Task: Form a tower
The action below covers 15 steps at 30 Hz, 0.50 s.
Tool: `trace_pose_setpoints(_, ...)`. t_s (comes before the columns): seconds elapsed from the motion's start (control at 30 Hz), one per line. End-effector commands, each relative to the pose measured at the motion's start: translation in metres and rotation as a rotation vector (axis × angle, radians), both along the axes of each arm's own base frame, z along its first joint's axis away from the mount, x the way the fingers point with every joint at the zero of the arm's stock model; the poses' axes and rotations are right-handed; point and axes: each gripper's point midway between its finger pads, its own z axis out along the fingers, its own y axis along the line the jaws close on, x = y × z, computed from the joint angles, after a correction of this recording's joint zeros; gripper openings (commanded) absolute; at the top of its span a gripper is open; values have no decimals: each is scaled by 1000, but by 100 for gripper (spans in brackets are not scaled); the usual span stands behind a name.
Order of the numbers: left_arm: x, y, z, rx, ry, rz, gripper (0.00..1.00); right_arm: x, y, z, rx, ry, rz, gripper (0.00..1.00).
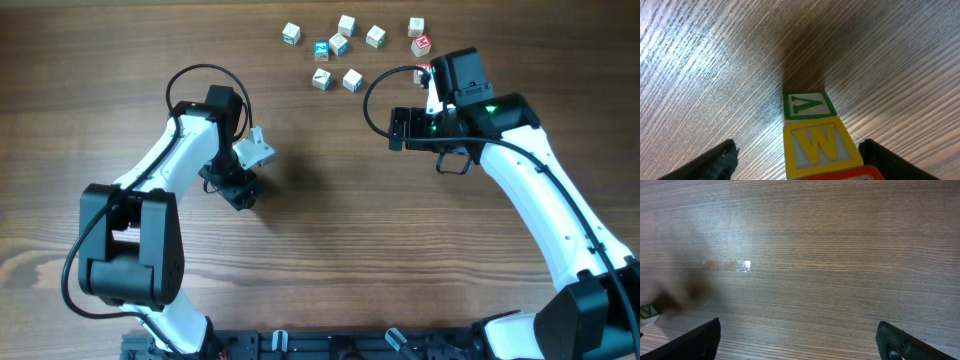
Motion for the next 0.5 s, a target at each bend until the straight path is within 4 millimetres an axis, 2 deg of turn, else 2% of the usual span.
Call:
trace_pose_setpoints(0.0,7,-3,9,-14,-34,0,69,0,-2,0,-23,-9,14,100)
trace_pose_setpoints(0.07,6,-3,9,-14,-33,0,90,0,-2,0,-23,-9,14,100)
trace_pose_setpoints(0.17,6,-6,9,-30,-31,1,98,0,-2,0,-23,-9,13,100)
trace_pose_setpoints(0.47,4,-6,7,-32,-25,2,99,0,-2,0,-23,-9,14,100)
